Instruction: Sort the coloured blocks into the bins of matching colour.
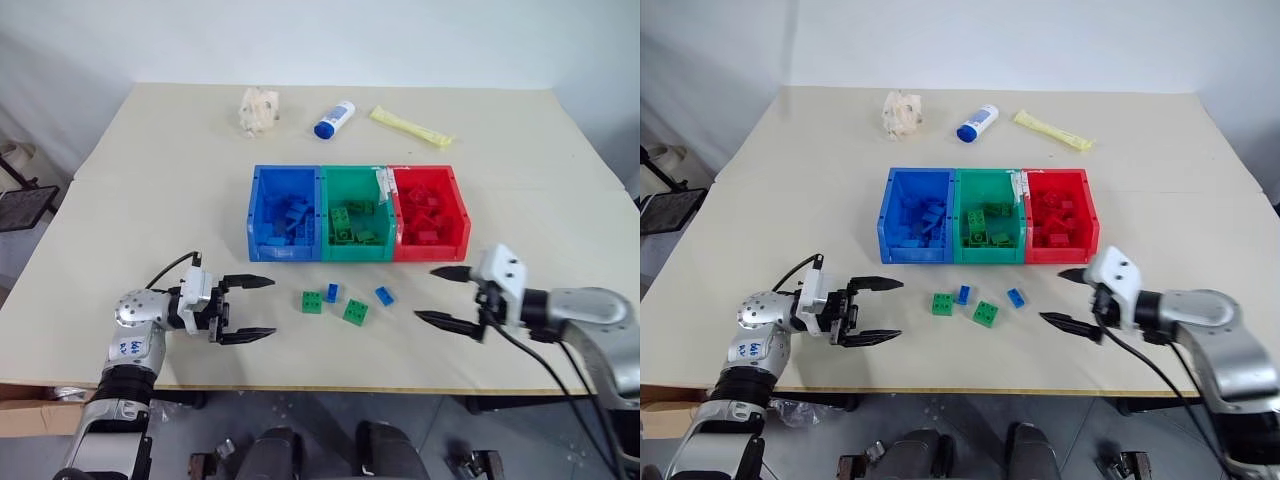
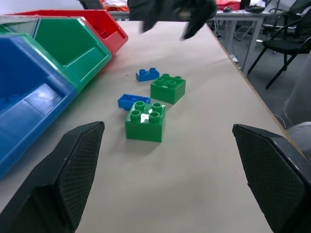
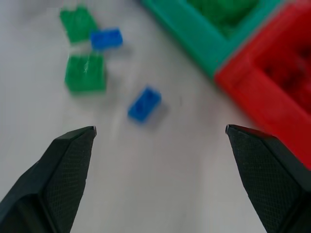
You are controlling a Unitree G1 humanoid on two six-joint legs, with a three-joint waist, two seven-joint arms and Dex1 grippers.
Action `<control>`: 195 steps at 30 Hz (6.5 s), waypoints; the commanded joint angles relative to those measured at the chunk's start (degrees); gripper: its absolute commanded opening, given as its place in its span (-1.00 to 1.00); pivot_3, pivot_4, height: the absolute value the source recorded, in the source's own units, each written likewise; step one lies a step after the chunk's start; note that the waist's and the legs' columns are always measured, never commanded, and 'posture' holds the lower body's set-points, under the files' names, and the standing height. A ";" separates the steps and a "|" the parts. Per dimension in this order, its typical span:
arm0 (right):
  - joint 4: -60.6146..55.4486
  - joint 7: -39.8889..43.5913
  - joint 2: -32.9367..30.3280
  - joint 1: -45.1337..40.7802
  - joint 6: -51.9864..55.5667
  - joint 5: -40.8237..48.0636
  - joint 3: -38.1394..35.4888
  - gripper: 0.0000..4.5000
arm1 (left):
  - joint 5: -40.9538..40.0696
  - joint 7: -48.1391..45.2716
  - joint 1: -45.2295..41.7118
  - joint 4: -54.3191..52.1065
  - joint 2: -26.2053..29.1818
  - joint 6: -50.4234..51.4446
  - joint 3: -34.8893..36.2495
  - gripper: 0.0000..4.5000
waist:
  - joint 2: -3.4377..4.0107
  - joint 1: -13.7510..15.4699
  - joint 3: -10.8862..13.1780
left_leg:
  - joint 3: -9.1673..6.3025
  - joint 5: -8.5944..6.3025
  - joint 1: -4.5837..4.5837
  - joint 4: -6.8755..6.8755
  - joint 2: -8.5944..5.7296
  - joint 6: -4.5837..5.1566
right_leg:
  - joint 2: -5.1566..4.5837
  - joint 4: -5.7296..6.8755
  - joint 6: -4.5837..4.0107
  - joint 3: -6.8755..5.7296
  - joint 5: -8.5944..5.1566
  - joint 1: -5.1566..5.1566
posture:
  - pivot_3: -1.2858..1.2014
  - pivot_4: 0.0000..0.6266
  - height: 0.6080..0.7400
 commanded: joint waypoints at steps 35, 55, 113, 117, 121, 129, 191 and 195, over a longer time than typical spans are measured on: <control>4.91 -4.29 10.49 -15.33 -3.94 -4.32 7.01 -0.80 | -0.37 2.28 2.51 -5.52 0.19 1.10 0.95 1.00 | -0.03 -1.23 -0.02 | -0.05 0.00 0.02 -0.01 -0.07 0.02 | 0.01 0.22 0.00 -0.11 0.00 -0.05 | 0.03 -0.52 1.00; 42.34 -15.94 34.05 -39.12 -30.85 -14.49 10.56 0.47 | -0.51 5.37 5.72 -9.74 -0.13 1.22 1.32 1.00 | -0.01 -2.80 -0.01 | -0.60 0.00 -0.01 -0.03 -0.33 0.01 | 0.06 0.76 -0.04 -0.21 0.01 -0.16 | 0.03 -0.52 1.00; 4.98 0.07 9.48 -8.03 -4.47 -9.58 18.58 0.72 | -0.50 4.72 6.42 -9.22 -0.77 1.14 0.88 1.00 | -0.03 -1.18 0.01 | -0.31 -0.01 -0.10 -0.01 -0.19 0.05 | -0.12 0.03 -0.01 -0.22 0.02 0.03 | 0.03 -0.52 1.00; 4.52 0.13 9.60 -7.73 -4.60 -9.54 18.01 0.13 | -0.52 5.05 6.70 -9.64 -0.72 1.29 0.87 1.00 | -0.04 -1.17 0.01 | -0.32 -0.01 -0.10 0.00 -0.15 0.05 | -0.05 0.03 -0.01 -0.21 0.02 0.03 | 0.03 -0.52 1.00; 2.57 -0.02 9.11 -6.98 -4.21 -8.79 16.91 -0.35 | -0.62 5.10 6.85 -9.75 -0.78 1.29 0.83 1.00 | -0.04 -1.12 0.01 | -0.33 -0.01 -0.10 0.00 -0.16 0.05 | -0.05 0.02 -0.01 -0.21 0.02 0.03 | 0.03 -0.52 1.00; 3.55 -4.19 11.64 -16.21 -3.92 -5.56 8.93 -0.34 | -0.53 4.70 5.92 -8.74 -1.04 1.13 0.62 1.00 | -0.03 -1.32 0.01 | -0.29 -0.01 -0.10 0.00 -0.16 0.05 | -0.05 0.03 -0.01 -0.20 0.02 0.00 | 0.03 -0.52 1.00; 8.01 23.46 -3.48 -2.80 -12.39 12.26 -4.55 0.99 | 16.36 34.96 12.71 -31.20 -0.12 14.00 -8.84 1.00 | 0.19 -0.03 0.18 | -0.30 -0.01 -0.08 -0.05 -0.27 0.07 | -0.37 -0.07 -0.01 -0.26 0.03 0.09 | 0.03 -0.52 1.00; 6.20 21.55 -3.73 -0.98 -12.16 12.38 -5.48 0.99 | 18.67 34.16 8.10 -24.94 -1.44 13.13 -12.07 1.00 | 0.18 0.28 0.19 | -0.25 0.00 -0.08 -0.04 -0.26 0.06 | -0.30 -0.08 0.00 -0.27 0.03 0.08 | 0.03 -0.52 1.00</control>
